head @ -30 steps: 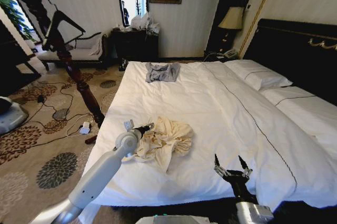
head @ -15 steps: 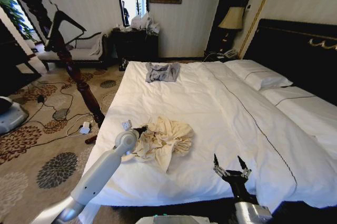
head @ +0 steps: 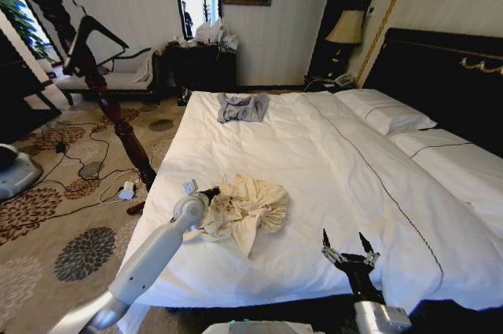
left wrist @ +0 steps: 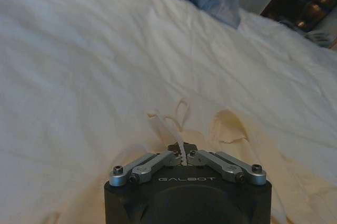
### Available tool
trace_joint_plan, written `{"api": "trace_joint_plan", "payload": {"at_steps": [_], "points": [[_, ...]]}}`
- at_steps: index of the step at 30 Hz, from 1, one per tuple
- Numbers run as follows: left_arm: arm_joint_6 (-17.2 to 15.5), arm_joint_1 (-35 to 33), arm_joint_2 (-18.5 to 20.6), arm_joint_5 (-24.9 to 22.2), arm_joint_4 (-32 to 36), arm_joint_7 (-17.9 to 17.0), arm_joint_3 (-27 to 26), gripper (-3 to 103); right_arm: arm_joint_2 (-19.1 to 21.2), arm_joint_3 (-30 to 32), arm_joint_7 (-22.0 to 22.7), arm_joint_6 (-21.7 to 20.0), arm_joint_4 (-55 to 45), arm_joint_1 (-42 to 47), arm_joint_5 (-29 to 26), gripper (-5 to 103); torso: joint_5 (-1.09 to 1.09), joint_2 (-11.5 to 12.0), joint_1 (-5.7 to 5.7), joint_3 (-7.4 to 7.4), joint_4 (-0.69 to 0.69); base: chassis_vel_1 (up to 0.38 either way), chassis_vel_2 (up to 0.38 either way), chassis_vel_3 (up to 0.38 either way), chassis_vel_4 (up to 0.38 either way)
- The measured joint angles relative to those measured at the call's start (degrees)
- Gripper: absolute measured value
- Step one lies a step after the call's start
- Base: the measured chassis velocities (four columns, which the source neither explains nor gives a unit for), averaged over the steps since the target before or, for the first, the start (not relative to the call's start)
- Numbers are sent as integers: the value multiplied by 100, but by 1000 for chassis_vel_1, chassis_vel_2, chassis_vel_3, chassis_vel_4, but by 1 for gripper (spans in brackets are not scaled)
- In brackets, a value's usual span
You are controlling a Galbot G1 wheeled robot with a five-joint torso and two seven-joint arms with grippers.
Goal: Pick up the clothes from the bed and hang them on the clothes hanger.
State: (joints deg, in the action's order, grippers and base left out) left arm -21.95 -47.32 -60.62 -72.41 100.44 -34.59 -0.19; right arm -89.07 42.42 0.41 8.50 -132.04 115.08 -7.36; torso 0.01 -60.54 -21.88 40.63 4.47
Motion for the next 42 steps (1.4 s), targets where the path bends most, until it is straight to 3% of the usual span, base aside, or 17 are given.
{"api": "trace_joint_plan", "payload": {"at_steps": [2,5,7,11,13,15,19,22,27,42], "points": [[6,-90,37,57,71,47,-48,0,47,4,23,-41,-10,0,-80,100,0,0,0,0,1,0,0,0,0],[140,-867,345,601,577,450,-492,0,394,40,165,-364,-73,-13,-662,100,0,0,0,0,-3,0,0,0,0],[175,-1017,396,711,662,511,-585,0,482,57,195,-449,-83,-27,-832,100,-1,-1,1,0,-3,0,0,0,0],[341,-1924,517,1156,1032,756,-1442,0,950,133,246,-1176,-190,-121,-1927,100,-1,0,1,0,-1,0,0,0,0],[358,-2054,518,1181,1081,779,-1586,0,1014,147,243,-1302,-201,-139,-2053,100,-2,0,1,0,-2,0,0,0,0],[429,-2659,519,1279,1322,905,-2098,0,1318,198,206,-1666,-171,-277,-2326,100,-1,0,1,-1,-1,0,0,0,0],[557,-3238,502,1604,1502,1062,-2431,0,1632,143,163,-1756,-2,-466,-2274,100,-1,0,2,-1,-3,0,0,0,0],[726,-3789,390,2075,1716,1171,-2723,0,2157,-276,88,-1775,307,-871,-2068,100,0,-1,2,0,-2,0,0,0,0],[774,-3926,338,2165,1854,1160,-2771,0,2496,-868,28,-1829,515,-1374,-1996,100,-1,0,1,0,1,0,0,0,0],[847,-4087,289,2490,2031,1061,-2706,0,2645,-2169,97,-2219,741,-2631,-2229,100,-1,0,0,1,-1,0,0,0,0]]}}
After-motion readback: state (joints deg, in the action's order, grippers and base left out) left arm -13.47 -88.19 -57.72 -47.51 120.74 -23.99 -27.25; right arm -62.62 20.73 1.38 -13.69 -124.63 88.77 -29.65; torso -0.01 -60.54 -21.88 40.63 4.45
